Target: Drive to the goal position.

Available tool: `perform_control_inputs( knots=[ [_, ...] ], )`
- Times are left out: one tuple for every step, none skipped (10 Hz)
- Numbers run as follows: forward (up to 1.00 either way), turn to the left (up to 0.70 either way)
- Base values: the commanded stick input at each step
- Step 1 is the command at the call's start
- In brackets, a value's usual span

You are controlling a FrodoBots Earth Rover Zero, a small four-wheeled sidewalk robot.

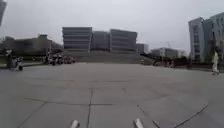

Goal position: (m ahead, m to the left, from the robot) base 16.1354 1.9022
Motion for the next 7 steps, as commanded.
perform_control_inputs(
  knots=[
    [1.0,0.02],
    [1.0,0.02],
    [1.0,0.02],
    [1.0,0.02],
    [1.0,0.02],
    [1.0,0.02],
    [1.0,0.02]
  ],
)
